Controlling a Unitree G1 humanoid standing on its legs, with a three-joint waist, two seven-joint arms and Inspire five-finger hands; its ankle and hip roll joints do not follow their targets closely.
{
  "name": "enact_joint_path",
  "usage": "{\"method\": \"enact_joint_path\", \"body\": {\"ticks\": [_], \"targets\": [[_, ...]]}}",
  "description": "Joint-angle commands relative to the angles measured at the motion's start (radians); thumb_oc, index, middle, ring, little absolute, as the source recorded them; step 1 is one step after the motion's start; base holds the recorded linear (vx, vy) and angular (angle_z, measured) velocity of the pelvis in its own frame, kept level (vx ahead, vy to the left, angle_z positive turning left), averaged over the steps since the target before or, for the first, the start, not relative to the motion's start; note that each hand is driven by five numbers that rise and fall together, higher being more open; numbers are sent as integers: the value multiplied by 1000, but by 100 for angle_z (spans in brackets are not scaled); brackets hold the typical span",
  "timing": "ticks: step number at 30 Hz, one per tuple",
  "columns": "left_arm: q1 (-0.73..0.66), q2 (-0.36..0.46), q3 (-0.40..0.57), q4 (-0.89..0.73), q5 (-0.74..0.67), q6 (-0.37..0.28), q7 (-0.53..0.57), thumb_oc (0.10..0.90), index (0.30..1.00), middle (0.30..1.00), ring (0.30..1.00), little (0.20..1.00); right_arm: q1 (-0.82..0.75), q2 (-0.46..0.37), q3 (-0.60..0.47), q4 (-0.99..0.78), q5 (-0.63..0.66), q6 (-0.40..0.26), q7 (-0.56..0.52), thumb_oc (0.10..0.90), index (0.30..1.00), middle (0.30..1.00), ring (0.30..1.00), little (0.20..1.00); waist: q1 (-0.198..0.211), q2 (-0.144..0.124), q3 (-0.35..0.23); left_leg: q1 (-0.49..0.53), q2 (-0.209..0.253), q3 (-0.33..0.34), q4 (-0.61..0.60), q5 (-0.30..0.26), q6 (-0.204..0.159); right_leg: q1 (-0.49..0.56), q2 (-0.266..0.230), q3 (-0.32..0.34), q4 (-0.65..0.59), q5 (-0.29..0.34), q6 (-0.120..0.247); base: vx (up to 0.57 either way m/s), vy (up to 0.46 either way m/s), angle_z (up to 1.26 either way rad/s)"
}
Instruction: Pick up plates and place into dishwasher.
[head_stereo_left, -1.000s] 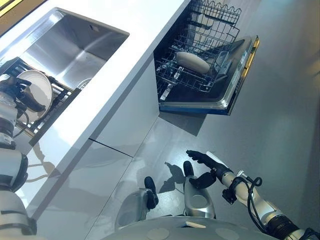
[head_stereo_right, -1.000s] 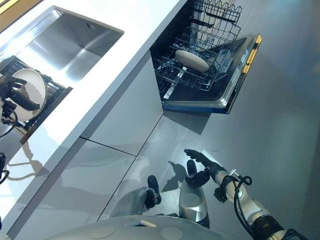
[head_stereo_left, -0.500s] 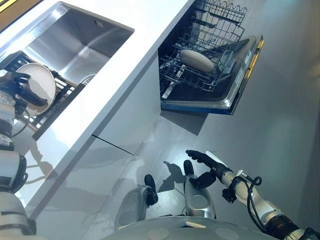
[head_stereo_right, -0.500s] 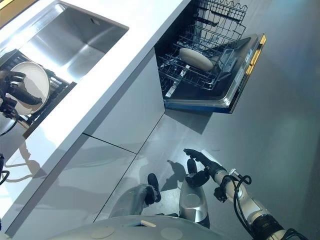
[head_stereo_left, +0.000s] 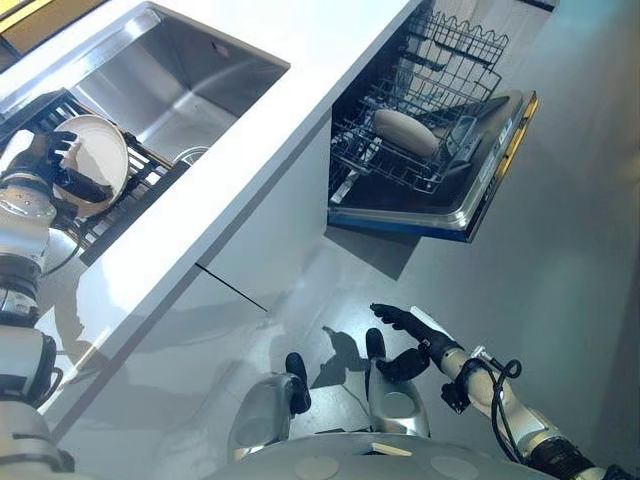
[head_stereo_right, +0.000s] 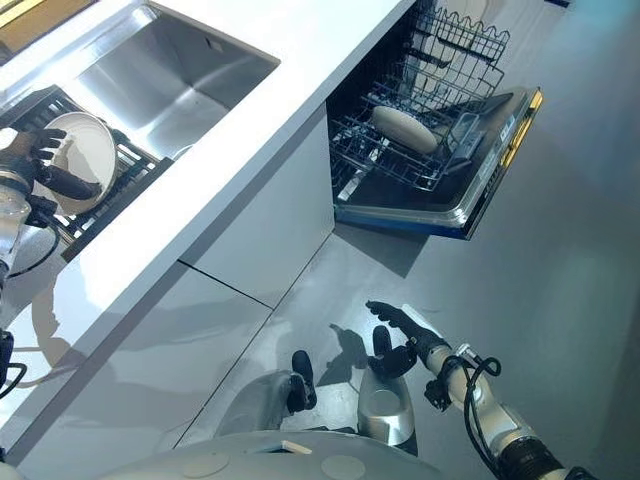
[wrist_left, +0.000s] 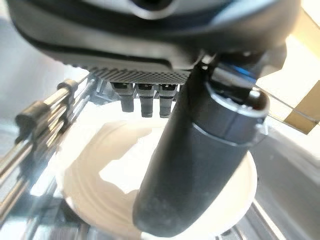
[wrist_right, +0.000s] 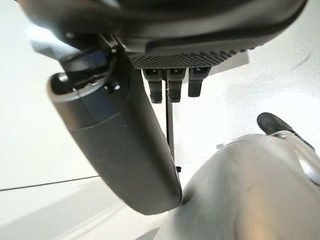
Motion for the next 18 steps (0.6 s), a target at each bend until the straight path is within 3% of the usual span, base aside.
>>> {"method": "enact_joint_path", "body": {"ticks": [1, 18], "targets": [[9, 39, 105, -75, -9, -103, 55, 800, 900, 900, 900, 900, 23, -4, -14, -108, -5, -73, -12, 800, 900, 900, 900, 900, 7, 48, -106, 151, -69, 15, -212, -26, 4, -77, -8, 1, 58, 47, 48, -45, -17, 0], [-14, 89, 115, -160, -4, -187, 34, 800, 900, 900, 900, 900, -38, 57, 21, -74, 33, -73, -46, 800, 900, 900, 900, 900, 53, 60, -160, 210, -64, -22, -239, -27, 8, 13, -33, -40, 106, 22, 48, -49, -81, 12]]}}
